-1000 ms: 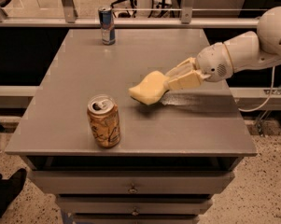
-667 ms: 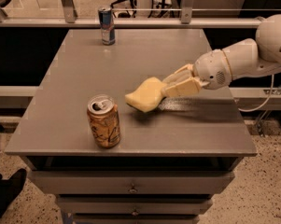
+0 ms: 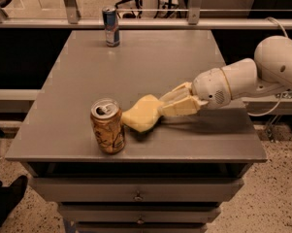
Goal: Move sponge near orange can
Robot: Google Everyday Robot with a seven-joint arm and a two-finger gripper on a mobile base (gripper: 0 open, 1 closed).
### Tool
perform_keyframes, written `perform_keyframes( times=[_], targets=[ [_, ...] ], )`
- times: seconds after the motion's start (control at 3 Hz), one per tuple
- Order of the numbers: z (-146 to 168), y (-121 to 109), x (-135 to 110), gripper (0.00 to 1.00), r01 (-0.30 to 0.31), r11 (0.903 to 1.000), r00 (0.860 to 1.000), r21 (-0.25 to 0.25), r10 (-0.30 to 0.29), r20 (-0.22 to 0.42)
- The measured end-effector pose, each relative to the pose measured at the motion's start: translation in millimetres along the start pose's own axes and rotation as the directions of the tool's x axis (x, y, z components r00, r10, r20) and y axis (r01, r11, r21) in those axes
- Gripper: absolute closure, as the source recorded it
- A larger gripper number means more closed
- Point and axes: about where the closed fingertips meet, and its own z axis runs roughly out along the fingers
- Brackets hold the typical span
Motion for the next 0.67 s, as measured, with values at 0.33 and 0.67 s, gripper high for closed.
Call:
perform_keyframes(
  times=[0.33,0.67],
  targets=[
    [5.3,-2.2,1.3,0.52,0.009,0.9999,1.0,0.009,-0.009,0.004],
    [3.1,-6.8,-0.9,0.29,0.029,0.9992,1.0,0.026,-0.029,-0.002]
  ],
)
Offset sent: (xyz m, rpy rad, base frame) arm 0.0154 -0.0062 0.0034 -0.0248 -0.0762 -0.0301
